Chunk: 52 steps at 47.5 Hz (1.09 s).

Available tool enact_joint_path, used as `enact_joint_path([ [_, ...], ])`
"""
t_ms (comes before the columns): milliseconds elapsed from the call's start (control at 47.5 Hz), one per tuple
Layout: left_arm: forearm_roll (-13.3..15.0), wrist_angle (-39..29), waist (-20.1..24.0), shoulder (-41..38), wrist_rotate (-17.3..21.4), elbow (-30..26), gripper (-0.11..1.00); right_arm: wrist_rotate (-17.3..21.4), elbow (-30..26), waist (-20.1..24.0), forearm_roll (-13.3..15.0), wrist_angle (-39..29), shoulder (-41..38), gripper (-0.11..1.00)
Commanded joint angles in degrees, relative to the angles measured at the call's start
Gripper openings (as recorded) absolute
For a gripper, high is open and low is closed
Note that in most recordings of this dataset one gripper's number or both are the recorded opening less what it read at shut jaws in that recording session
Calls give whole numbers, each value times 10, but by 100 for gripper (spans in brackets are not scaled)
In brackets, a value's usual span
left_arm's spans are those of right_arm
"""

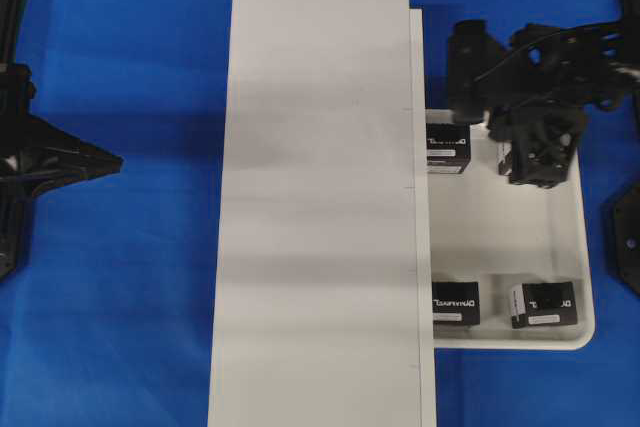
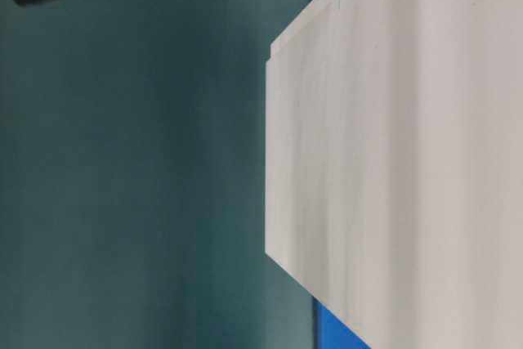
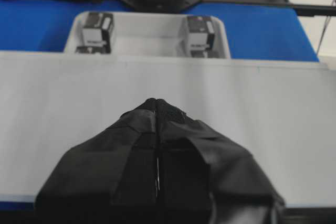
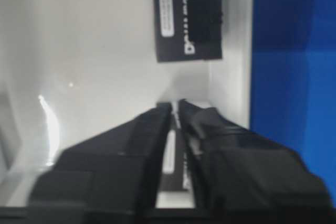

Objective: Place the box from the white plastic tray onto the white base.
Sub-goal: 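Lower the right gripper and grasp the upper-right black-and-white box, then lift the box and carry it left over the white base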

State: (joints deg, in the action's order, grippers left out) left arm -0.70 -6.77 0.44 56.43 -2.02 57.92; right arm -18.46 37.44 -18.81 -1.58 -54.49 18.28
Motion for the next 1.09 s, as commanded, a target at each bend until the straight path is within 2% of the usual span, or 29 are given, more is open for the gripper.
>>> enact_joint_path([
  [0,-2,3,1,-4,1,-17,-7,-1,-6,-1,1,23,-27,36],
  [210,-1,3,1,-4,1,-17,-7,-7,-4,-2,1,67,-73,89],
  [294,-2,3,1,-4,1,-17,-7,-7,-2,-4,1,82,-88,99],
  [799,-1,3,1,-6,-2,-16,-7,-21,9,-12,-1,156,-158,98],
  [1073,-2,3,1,-6,-3,-16,-7,-21,18,-11,-2,162,-176,98],
])
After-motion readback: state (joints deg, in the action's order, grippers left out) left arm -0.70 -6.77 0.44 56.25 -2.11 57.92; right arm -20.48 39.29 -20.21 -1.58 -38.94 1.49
